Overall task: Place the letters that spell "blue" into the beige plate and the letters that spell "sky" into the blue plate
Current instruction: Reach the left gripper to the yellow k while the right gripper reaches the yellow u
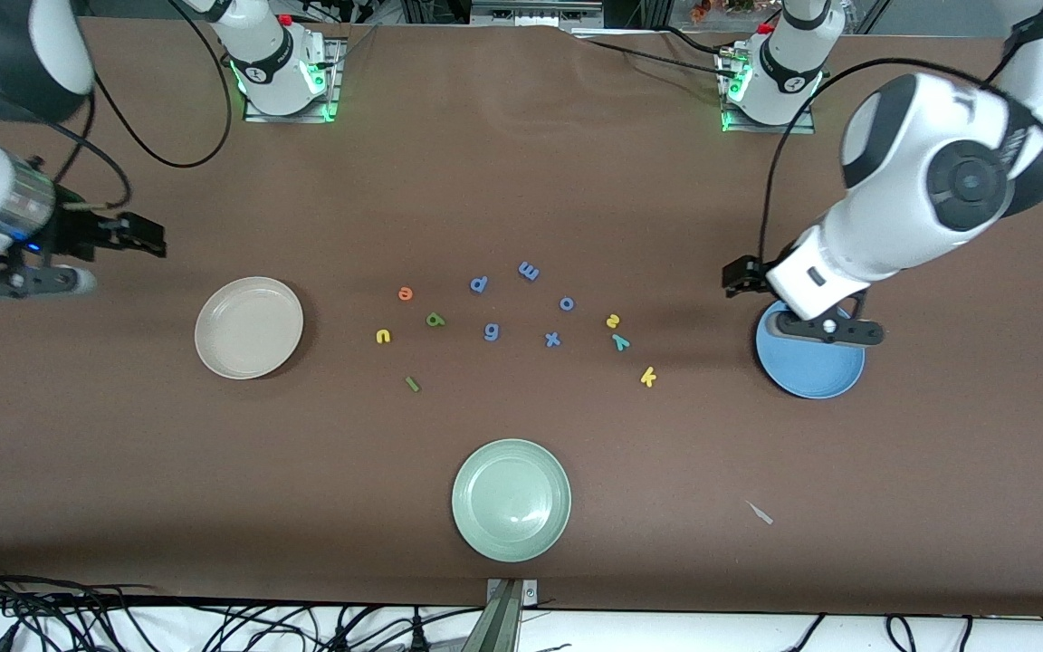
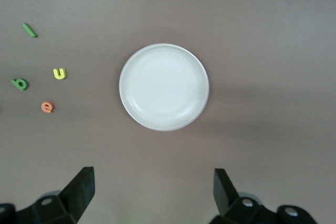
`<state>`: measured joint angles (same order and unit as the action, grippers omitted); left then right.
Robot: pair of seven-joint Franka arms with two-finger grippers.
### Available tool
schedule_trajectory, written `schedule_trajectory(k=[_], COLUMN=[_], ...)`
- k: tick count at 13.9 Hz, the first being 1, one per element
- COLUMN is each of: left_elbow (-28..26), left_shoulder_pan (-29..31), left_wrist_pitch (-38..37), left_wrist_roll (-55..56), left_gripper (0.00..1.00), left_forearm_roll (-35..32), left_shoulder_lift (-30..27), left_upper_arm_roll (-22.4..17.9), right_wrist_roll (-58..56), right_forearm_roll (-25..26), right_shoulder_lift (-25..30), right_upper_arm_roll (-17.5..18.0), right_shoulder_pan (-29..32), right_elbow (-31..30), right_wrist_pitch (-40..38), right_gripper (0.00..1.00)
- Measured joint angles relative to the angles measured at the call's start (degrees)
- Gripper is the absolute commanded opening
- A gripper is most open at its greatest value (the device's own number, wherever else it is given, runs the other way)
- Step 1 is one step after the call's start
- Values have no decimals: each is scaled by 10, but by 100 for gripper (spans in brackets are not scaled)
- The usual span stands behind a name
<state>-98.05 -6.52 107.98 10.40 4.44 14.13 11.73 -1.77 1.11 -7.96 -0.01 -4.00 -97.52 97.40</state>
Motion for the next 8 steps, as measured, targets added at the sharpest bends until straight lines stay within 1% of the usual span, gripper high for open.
schedule_trajectory(k=[2, 4, 6, 8], left_elbow=[-37, -57, -60, -58], left_shoulder_pan=[-25, -53, -74, -81], left_wrist_pitch=[59, 99, 114, 141], left_wrist_roll=[3, 3, 3, 2], left_gripper=[100, 100, 100, 100], left_forearm_roll=[0, 0, 0, 0], left_shoulder_lift=[8, 38, 88, 129], left_upper_arm_roll=[0, -9, -24, -36], right_wrist_roll=[0, 0, 13, 50], right_forearm_roll=[-1, -9, -19, -21], right_shoulder_lift=[-43, -91, -140, -182], right_upper_arm_roll=[0, 1, 1, 1], right_shoulder_pan=[-17, -37, -60, -83], right_elbow=[0, 0, 0, 0], right_wrist_pitch=[43, 94, 152, 199], right_gripper=[100, 100, 100, 100])
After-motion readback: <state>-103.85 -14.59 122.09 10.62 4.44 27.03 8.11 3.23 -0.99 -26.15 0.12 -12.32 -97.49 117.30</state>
